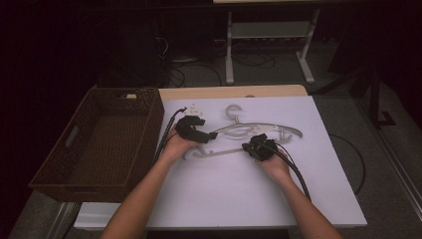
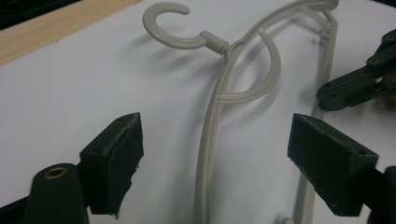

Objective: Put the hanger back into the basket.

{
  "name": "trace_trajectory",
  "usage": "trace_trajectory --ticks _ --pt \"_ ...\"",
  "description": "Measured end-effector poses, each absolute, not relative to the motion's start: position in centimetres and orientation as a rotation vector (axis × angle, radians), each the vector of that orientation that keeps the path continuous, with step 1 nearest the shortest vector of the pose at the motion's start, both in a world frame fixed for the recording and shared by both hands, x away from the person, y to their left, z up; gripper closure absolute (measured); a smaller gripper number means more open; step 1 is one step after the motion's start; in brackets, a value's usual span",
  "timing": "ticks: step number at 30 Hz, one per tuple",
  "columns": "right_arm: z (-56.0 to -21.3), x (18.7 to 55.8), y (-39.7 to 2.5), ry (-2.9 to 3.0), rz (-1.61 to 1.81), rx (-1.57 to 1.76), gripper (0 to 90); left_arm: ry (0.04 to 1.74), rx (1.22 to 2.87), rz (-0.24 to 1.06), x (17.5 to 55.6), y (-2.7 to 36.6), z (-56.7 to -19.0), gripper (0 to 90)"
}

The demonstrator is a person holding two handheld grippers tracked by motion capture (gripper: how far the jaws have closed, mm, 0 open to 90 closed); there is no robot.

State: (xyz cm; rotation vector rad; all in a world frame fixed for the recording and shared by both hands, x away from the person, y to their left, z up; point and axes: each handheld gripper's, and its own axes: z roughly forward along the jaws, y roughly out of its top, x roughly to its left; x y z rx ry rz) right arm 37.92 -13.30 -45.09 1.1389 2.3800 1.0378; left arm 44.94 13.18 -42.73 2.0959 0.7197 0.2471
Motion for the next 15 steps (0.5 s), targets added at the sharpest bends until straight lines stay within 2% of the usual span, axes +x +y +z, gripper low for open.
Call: trace_trajectory --ticks 15 --pt "-45.1 37.9 -13.3 2.377 1.043 1.146 89.9 0.676 2.235 0.229 46.9 10.7 -43.3 37.6"
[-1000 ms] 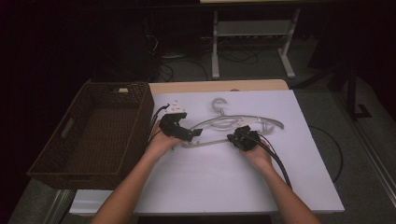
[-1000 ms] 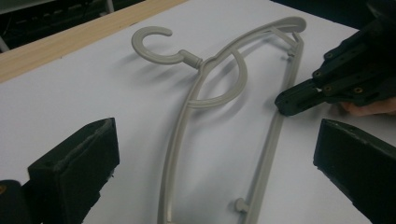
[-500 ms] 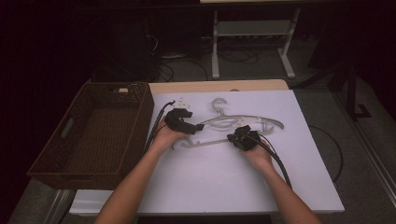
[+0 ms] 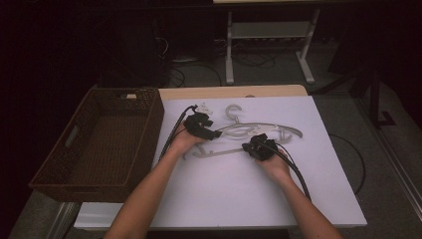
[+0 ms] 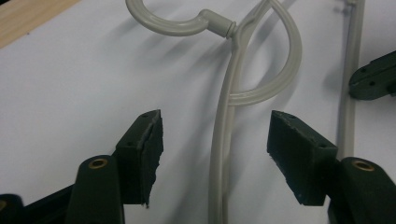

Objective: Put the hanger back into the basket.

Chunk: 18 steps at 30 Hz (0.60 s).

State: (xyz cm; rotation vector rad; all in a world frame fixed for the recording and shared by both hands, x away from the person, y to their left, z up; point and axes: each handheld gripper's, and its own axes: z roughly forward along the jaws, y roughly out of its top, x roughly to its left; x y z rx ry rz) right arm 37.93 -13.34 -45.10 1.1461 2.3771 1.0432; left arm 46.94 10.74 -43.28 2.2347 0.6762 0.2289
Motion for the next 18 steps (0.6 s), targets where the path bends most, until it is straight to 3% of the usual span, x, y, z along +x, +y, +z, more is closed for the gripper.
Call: trace_trajectory --ticks 18 --pt "-45.2 38.0 -13.5 2.375 1.06 1.151 89.9 0.631 2.361 0.26 47.5 8.9 -44.0 61.5"
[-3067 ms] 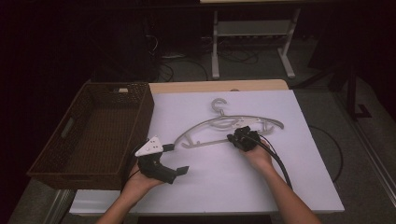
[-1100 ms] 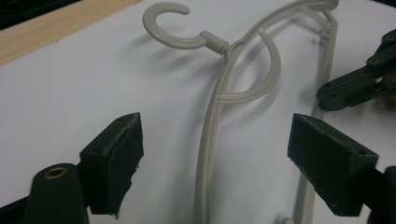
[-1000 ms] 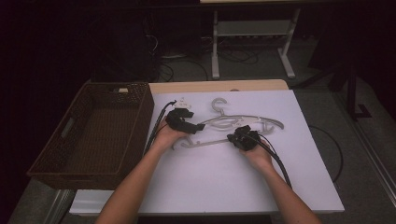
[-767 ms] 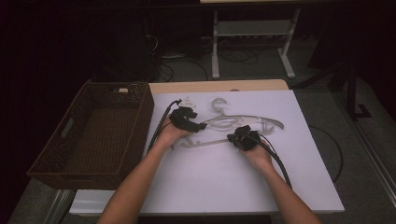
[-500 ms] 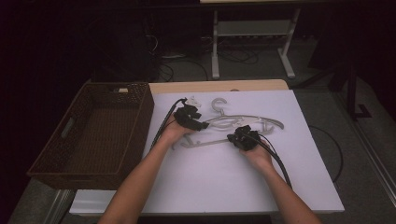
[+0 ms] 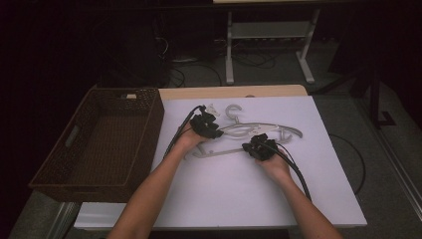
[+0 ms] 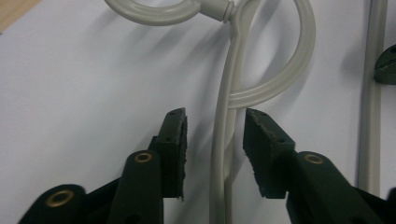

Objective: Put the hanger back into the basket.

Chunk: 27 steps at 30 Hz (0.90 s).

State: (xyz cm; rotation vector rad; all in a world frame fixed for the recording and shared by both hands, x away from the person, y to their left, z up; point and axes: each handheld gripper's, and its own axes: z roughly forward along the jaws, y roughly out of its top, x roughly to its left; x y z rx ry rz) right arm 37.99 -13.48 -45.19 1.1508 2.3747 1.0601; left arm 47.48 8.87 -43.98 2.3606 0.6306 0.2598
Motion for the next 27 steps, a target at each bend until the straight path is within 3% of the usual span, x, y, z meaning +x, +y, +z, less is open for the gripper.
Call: trace_trajectory --ticks 8,27 --pt "-45.21 37.99 -13.51 2.374 1.065 1.15 89.9 0.612 2.37 0.261 47.5 8.6 -44.1 77.6" --pt "-44.98 38.02 -13.9 2.39 1.06 1.146 89.1 0.557 2.362 0.257 47.21 9.03 -43.27 81.9"
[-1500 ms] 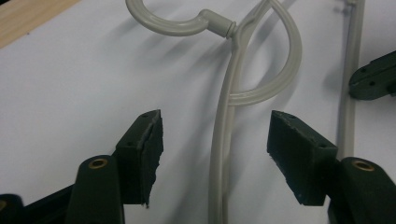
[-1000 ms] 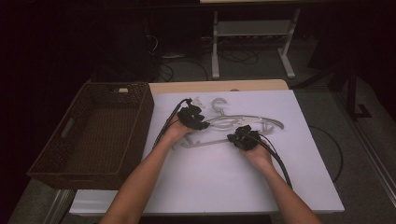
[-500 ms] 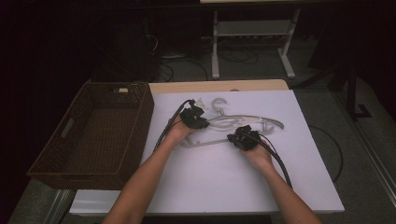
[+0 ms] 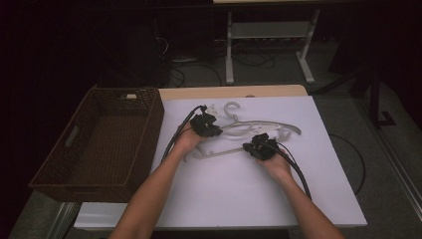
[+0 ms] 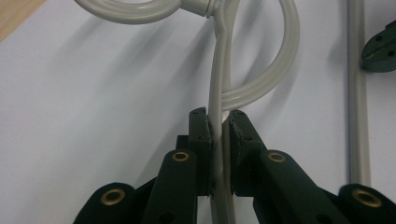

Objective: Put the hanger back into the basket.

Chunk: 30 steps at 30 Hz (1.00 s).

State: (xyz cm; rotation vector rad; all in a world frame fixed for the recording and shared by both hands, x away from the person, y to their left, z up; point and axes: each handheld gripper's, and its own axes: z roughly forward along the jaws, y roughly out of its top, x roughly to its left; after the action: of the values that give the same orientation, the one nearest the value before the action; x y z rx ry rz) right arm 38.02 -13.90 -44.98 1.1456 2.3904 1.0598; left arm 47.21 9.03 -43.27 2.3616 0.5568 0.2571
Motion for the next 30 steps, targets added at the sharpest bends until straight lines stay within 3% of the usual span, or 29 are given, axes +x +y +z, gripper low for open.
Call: trace_trajectory --ticks 6,7,9,11,14,15,16,18,24,30 --pt "-43.8 37.6 -15.0 2.351 1.163 1.164 76.9 0.558 2.349 0.251 47.0 9.0 -42.9 82.0" --pt "-43.3 37.3 -15.3 2.337 1.197 1.159 66.9 0.558 2.346 0.255 47.0 9.1 -42.7 82.1" --pt "-43.2 37.2 -15.4 2.333 1.203 1.158 64.0 0.572 2.341 0.256 46.9 9.2 -42.6 82.1" --pt "-42.4 36.4 -16.0 2.324 1.253 1.153 48.2 0.565 2.359 0.256 46.8 9.5 -42.2 82.1" --pt "-42.0 35.6 -16.4 2.307 1.285 1.147 40.7 0.568 2.358 0.255 46.6 9.6 -41.9 82.1" --pt "-41.6 34.9 -16.9 2.293 1.314 1.149 30.0 0.564 2.358 0.251 46.6 9.6 -41.7 82.1" --pt "-41.6 34.9 -16.9 2.293 1.314 1.149 30.0 0.57 2.35 0.256 46.4 9.6 -41.6 82.1" --pt "-40.9 33.9 -17.5 2.269 1.361 1.12 21.6 0.585 2.331 0.249 46.2 9.6 -41.3 82.1" --pt "-40.3 31.9 -18.0 2.24 1.41 1.071 14.1 0.59 2.311 0.245 45.5 9.7 -40.4 82.2" --pt "-40.0 30.5 -18.7 2.218 1.429 1.051 13.8 0.602 2.293 0.243 45.0 10.3 -39.0 82.2"
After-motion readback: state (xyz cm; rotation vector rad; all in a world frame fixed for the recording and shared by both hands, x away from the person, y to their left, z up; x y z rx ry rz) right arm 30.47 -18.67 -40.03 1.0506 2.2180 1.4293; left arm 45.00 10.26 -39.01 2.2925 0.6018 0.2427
